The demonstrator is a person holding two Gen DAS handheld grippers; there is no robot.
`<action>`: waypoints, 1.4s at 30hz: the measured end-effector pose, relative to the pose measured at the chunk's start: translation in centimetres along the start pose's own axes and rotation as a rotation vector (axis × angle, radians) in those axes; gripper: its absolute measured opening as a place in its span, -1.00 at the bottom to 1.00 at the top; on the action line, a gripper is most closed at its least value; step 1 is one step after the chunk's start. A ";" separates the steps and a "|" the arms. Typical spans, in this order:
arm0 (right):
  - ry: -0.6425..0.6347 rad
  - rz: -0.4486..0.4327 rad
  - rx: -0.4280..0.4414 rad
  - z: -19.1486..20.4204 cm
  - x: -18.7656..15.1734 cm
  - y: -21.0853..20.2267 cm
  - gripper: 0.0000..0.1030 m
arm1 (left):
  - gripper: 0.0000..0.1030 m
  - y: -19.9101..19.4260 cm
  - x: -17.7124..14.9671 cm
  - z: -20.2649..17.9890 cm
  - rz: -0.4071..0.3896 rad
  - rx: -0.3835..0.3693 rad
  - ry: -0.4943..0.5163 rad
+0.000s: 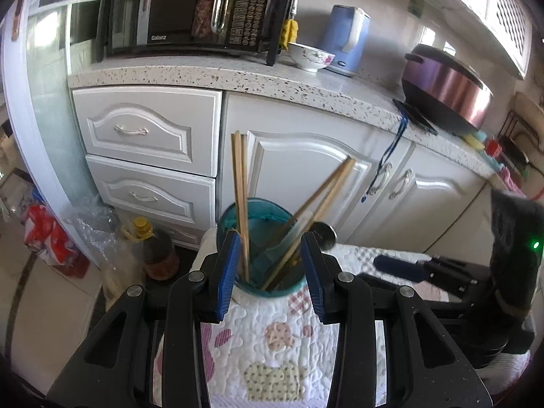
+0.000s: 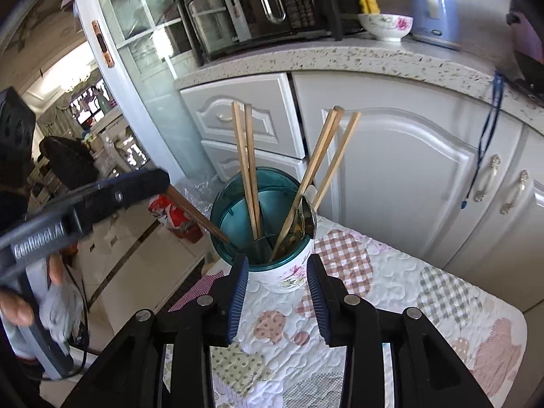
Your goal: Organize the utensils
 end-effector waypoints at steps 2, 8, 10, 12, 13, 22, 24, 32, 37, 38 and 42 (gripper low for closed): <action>-0.001 -0.020 -0.031 0.2 0.0 -0.7 -0.17 | -0.29 -0.3 -0.6 -0.4 -0.003 0.015 0.006; 0.012 -0.064 -0.052 0.7 0.1 -2.7 -0.17 | -0.29 -1.4 -1.6 -1.4 -0.026 0.050 0.017; 0.017 -0.071 -0.052 0.8 0.0 -3.1 -0.16 | -0.29 -1.9 -1.8 -1.6 -0.037 0.055 0.015; 0.017 -0.076 -0.057 0.9 -0.1 -3.5 -0.16 | -0.29 -2.3 -2.0 -1.7 -0.045 0.062 0.019; 0.017 -0.077 -0.060 1.0 -0.2 -3.7 -0.16 | -0.29 -2.4 -2.1 -1.7 -0.049 0.070 0.026; 0.017 -0.088 -0.081 1.2 -0.4 -4.7 -0.04 | -0.29 -3.6 -2.4 -1.5 -0.080 0.118 0.045; 0.016 -0.088 -0.082 1.1 -0.4 -4.9 -0.03 | -0.29 -3.7 -2.5 -1.4 -0.084 0.124 0.044; -0.001 -0.082 -0.091 1.6 -0.3 -4.7 -0.01 | -0.29 -3.7 -2.6 -0.9 -0.085 0.149 0.031; 0.002 -0.077 -0.095 1.7 -0.3 -4.5 0.02 | -0.29 -3.8 -2.5 -0.5 -0.097 0.173 0.026; 0.001 -0.077 -0.096 1.7 -0.3 -4.5 0.03 | -0.29 -3.8 -2.5 -0.5 -0.099 0.177 0.027; -0.004 -0.074 -0.096 1.8 -0.3 -4.4 0.05 | -0.29 -3.8 -2.6 -0.5 -0.098 0.182 0.028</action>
Point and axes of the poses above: each gripper's, at about its wrist camera, not at the fingertips, and y roughly the way its jaws point, z to its left, x to its top, the point moved 9 cm from there along y, roughly the way its jaws point, and after that the axes turned 3 degrees about z, right-handed, at the moved point
